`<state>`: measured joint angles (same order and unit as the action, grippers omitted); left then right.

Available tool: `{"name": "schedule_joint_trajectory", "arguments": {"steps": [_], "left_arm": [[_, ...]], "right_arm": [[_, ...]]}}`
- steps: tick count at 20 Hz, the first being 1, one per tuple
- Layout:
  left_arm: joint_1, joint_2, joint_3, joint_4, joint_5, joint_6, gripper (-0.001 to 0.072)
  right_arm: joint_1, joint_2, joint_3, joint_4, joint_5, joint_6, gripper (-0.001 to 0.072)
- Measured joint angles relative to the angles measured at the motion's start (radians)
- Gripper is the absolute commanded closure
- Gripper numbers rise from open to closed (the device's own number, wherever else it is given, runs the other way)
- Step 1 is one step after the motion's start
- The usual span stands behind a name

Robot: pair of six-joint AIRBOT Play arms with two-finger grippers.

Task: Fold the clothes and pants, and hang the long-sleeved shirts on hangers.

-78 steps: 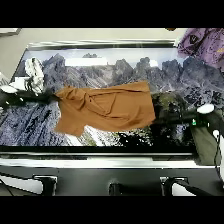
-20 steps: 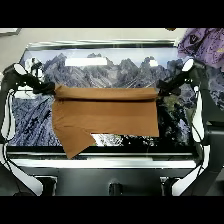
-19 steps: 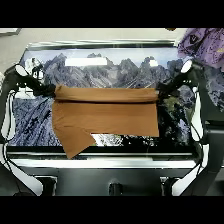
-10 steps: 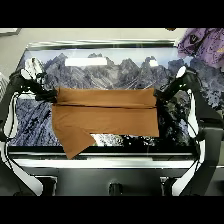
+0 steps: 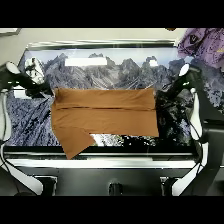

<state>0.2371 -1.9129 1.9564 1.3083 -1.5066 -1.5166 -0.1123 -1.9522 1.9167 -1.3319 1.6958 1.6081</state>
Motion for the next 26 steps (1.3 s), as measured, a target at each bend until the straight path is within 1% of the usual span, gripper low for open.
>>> {"name": "schedule_joint_trajectory", "arguments": {"steps": [1,3,5,7,10,12,14,16,19,23,24,25,26], "left_arm": [[0.034,0.043,-0.024,-0.002,-0.007,-0.007,0.0107],[0.109,0.148,-0.143,-0.027,-0.008,-0.013,0.0107],[0.187,0.285,-0.353,-0.088,0.035,-0.002,0.0106],[0.256,0.432,-0.612,-0.161,0.104,0.034,0.0107],[0.32,0.629,-0.991,-0.283,0.199,0.105,0.0107],[0.338,0.716,-1.187,-0.338,0.243,0.138,0.0107],[0.349,0.765,-1.329,-0.377,0.275,0.165,0.0107],[0.352,0.79,-1.423,-0.422,0.291,0.191,0.0108],[0.327,0.803,-1.492,-0.478,0.319,0.217,0.0108],[0.233,0.797,-1.522,-0.52,0.364,0.227,0.0108],[0.208,0.789,-1.526,-0.529,0.378,0.227,0.0119],[0.185,0.782,-1.528,-0.541,0.385,0.227,0.0234],[0.166,0.774,-1.531,-0.547,0.401,0.227,0.0538]], "right_arm": [[-0.022,0.034,-0.01,-0.002,-0.006,-0.018,0.0228],[-0.081,0.112,-0.077,0.037,-0.026,-0.059,0.0228],[-0.154,0.21,-0.216,0.115,-0.059,-0.108,0.0228],[-0.222,0.325,-0.404,0.201,-0.102,-0.163,0.0228],[-0.283,0.497,-0.673,0.272,-0.183,-0.221,0.0228],[-0.301,0.591,-0.809,0.303,-0.227,-0.241,0.0228],[-0.311,0.658,-0.896,0.325,-0.264,-0.254,0.0229],[-0.315,0.699,-0.944,0.343,-0.28,-0.262,0.0229],[-0.319,0.728,-0.975,0.369,-0.295,-0.266,0.0229],[-0.32,0.74,-0.988,0.394,-0.31,-0.269,0.0229],[-0.32,0.74,-0.99,0.395,-0.311,-0.269,0.0229],[-0.32,0.742,-0.99,0.398,-0.315,-0.269,0.0229],[-0.32,0.742,-0.991,0.398,-0.317,-0.269,0.0229]]}}
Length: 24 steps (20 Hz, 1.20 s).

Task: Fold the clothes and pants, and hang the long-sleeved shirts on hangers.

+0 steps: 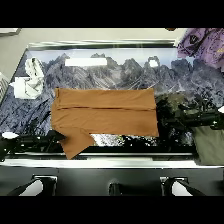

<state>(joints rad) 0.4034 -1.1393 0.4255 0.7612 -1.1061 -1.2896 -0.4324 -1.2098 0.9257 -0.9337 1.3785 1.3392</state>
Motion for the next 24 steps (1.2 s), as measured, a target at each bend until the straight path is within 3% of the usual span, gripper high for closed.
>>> {"name": "schedule_joint_trajectory", "arguments": {"steps": [1,7,9,14,15,16,17,19,20,24], "left_arm": [[-0.014,-0.007,-0.002,0.008,0.012,0.0,0.068],[-0.043,-0.018,-0.002,-0.029,0.015,0.015,0.0689],[-0.046,-0.019,0.0,-0.032,0.013,0.016,0.0689],[-0.048,-0.02,0.003,-0.035,0.005,0.018,0.0689],[-0.048,-0.02,0.003,-0.035,0.003,0.018,0.0689],[-0.048,-0.02,0.003,-0.036,0.002,0.018,0.0689],[-0.048,-0.02,0.003,-0.037,0.001,0.018,0.0689],[-0.048,-0.019,0.005,-0.037,-0.001,0.018,0.069],[-0.048,-0.018,0.008,-0.037,-0.002,0.018,0.0691],[-0.045,-0.006,0.085,-0.009,-0.06,0.006,0.0693]], "right_arm": [[0.0,0.0,0.0,-0.005,0.0,0.0,0.0228],[0.001,-0.022,-0.048,-0.034,-0.038,0.005,0.0216],[0.017,-0.055,-0.081,-0.034,-0.051,-0.015,0.0118],[0.119,-0.142,-0.148,-0.036,-0.144,-0.039,0.013],[0.14,-0.155,-0.152,-0.033,-0.158,-0.039,0.0153],[0.16,-0.165,-0.156,-0.023,-0.173,-0.039,0.0227],[0.176,-0.174,-0.159,-0.018,-0.192,-0.038,0.0334],[0.198,-0.185,-0.163,-0.023,-0.24,-0.037,0.0643],[0.205,-0.19,-0.165,-0.022,-0.261,-0.037,0.0686],[0.217,-0.171,-0.168,-0.031,-0.267,-0.028,0.0686]]}}
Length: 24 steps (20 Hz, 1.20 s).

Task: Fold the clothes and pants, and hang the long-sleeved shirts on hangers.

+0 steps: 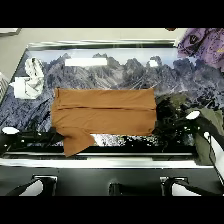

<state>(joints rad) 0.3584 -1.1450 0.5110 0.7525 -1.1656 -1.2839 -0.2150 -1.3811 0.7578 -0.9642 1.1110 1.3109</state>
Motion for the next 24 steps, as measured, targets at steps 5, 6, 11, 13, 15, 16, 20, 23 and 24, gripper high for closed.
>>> {"name": "schedule_joint_trajectory", "arguments": {"steps": [5,6,11,13,15,16,20,23,24], "left_arm": [[0.002,0.119,0.127,0.168,-0.155,-0.158,0.0692],[0.002,0.161,0.138,0.201,-0.185,-0.2,0.0693],[-0.025,0.354,0.163,0.302,-0.299,-0.331,0.0693],[-0.044,0.368,0.174,0.31,-0.308,-0.35,0.0693],[-0.067,0.34,0.203,0.31,-0.291,-0.351,0.0693],[-0.078,0.31,0.228,0.309,-0.28,-0.35,0.0693],[-0.108,0.124,0.38,0.303,-0.237,-0.31,0.0693],[-0.125,-0.053,0.525,0.302,-0.218,-0.275,0.0693],[-0.132,-0.117,0.578,0.302,-0.214,-0.265,0.0693]], "right_arm": [[0.002,0.124,0.0,-0.067,0.137,0.122,0.0686],[0.002,0.154,0.0,-0.089,0.179,0.15,0.0686],[0.003,0.312,0.002,-0.181,0.333,0.262,0.0686],[0.003,0.341,0.013,-0.196,0.347,0.27,0.0686],[0.003,0.348,0.041,-0.2,0.337,0.269,0.0686],[0.003,0.343,0.06,-0.2,0.325,0.26,0.0686],[0.003,0.264,0.151,-0.167,0.226,0.208,0.0686],[0.003,0.166,0.217,-0.135,0.155,0.172,0.0686],[0.003,0.129,0.24,-0.124,0.132,0.161,0.0686]]}}
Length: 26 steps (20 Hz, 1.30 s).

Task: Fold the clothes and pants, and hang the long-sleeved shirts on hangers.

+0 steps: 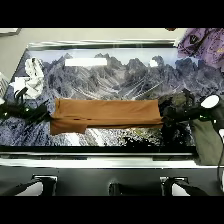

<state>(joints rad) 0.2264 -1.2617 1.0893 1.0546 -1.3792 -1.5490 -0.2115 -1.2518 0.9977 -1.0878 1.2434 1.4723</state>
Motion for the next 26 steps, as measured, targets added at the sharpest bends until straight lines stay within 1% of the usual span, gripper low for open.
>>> {"name": "schedule_joint_trajectory", "arguments": {"steps": [5,8,12,13,14,15,16,17,18,19,20,23,24,26], "left_arm": [[-0.031,-0.286,0.267,-0.003,0.008,0.037,0.0693],[-0.043,-0.433,0.428,-0.005,0.007,0.05,0.0693],[-0.05,-0.587,0.583,-0.005,-0.019,0.057,0.0691],[-0.05,-0.616,0.606,-0.004,-0.026,0.058,0.0677],[-0.05,-0.637,0.621,-0.004,-0.031,0.058,0.0594],[-0.05,-0.654,0.633,-0.002,-0.031,0.06,0.0486],[-0.05,-0.665,0.642,-0.001,-0.03,0.059,0.042],[-0.048,-0.671,0.654,-0.001,-0.029,0.057,0.037],[-0.045,-0.674,0.669,0.002,-0.029,0.048,0.037],[-0.041,-0.674,0.691,0.016,-0.032,0.038,0.037],[-0.035,-0.67,0.716,0.038,-0.034,0.019,0.037],[-0.023,-0.637,0.811,0.158,-0.066,-0.04,0.037],[-0.022,-0.622,0.837,0.198,-0.074,-0.056,0.037],[-0.023,-0.588,0.872,0.267,-0.086,-0.08,0.037]], "right_arm": [[0.045,-0.175,0.128,0.022,-0.102,-0.036,0.0686],[0.085,-0.268,0.201,-0.011,-0.155,-0.01,0.0686],[0.108,-0.355,0.253,-0.041,-0.193,0.02,0.0682],[0.11,-0.371,0.258,-0.043,-0.199,0.022,0.0623],[0.112,-0.383,0.262,-0.045,-0.204,0.026,0.0502],[0.113,-0.393,0.265,-0.046,-0.208,0.03,0.0376],[0.114,-0.399,0.271,-0.046,-0.207,0.034,0.0298],[0.112,-0.404,0.285,-0.05,-0.196,0.045,0.0286],[0.108,-0.406,0.304,-0.055,-0.171,0.051,0.0252],[0.099,-0.406,0.328,-0.061,-0.14,0.057,0.0195],[0.082,-0.406,0.354,-0.069,-0.111,0.061,0.0165],[-0.002,-0.41,0.392,-0.067,-0.008,0.066,0.0156],[-0.038,-0.415,0.391,-0.05,0.02,0.057,0.0112],[-0.1,-0.431,0.373,0.017,0.057,0.016,0.0102]]}}
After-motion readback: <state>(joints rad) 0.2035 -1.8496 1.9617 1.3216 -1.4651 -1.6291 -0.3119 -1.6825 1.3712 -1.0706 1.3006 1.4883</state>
